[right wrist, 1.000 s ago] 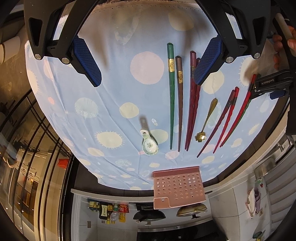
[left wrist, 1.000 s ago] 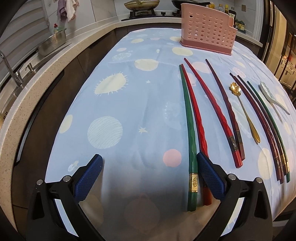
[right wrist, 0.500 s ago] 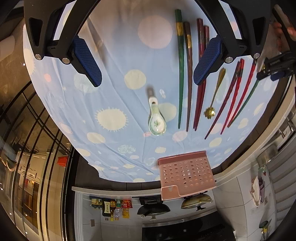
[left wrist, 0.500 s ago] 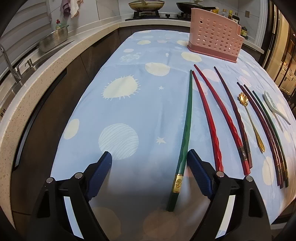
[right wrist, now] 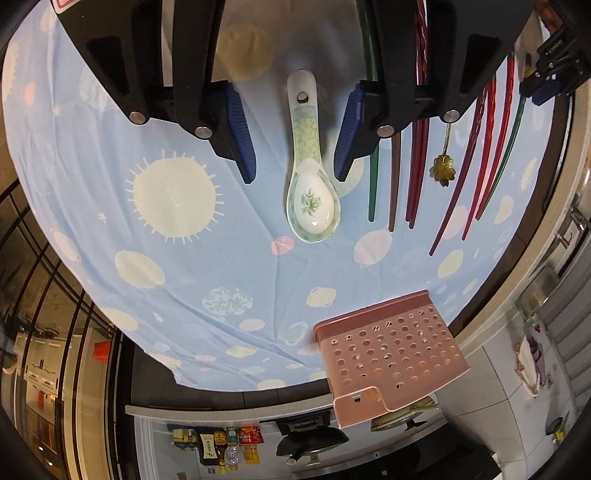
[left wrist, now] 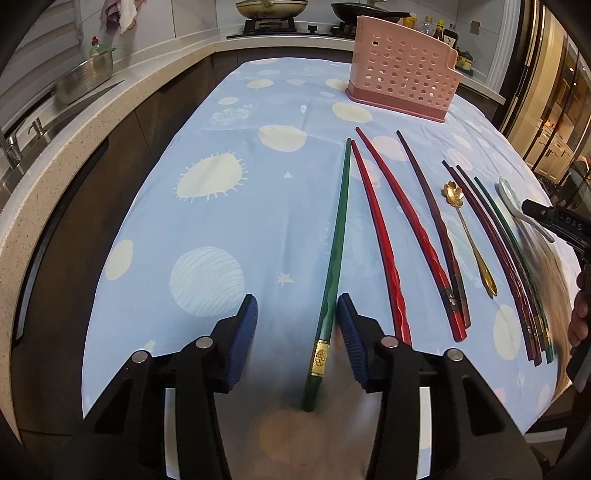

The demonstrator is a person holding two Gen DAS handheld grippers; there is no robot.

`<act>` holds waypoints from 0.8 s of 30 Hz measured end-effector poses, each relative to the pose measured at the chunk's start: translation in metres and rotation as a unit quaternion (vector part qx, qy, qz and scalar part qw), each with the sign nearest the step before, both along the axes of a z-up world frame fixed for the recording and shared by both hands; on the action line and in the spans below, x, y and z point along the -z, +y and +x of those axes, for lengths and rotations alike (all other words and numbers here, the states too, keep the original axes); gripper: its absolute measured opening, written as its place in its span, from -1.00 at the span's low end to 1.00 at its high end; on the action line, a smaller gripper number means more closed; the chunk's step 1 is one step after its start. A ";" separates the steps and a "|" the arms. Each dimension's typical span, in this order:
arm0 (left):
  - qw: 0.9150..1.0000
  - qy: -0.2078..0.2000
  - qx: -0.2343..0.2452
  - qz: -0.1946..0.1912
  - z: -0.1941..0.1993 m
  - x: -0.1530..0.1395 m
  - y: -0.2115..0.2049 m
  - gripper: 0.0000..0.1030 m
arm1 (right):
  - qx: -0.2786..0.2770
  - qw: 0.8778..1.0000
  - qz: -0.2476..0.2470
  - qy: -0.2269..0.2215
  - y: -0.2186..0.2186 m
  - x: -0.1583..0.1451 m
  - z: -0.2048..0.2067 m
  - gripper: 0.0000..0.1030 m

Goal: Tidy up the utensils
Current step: 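Grasp a green chopstick with the left tool while the right tool grasps the white ceramic spoon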

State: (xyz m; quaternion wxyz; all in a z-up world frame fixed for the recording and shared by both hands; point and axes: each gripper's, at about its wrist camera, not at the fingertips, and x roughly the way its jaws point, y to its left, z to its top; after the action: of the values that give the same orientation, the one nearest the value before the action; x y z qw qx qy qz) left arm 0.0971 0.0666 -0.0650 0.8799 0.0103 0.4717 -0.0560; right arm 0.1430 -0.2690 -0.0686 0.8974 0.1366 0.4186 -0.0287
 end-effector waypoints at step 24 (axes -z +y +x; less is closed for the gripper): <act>0.999 0.012 0.016 -0.042 -0.009 0.001 0.001 -0.81 | -0.010 0.999 0.044 -0.005 0.001 0.009 -0.027 -0.91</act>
State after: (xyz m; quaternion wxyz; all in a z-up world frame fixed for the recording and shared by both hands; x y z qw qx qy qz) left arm 0.0880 0.0675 -0.0661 0.8731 -0.0196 0.4788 -0.0899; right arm 0.1162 -0.2679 -0.0777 0.8930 0.1718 0.4159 -0.0006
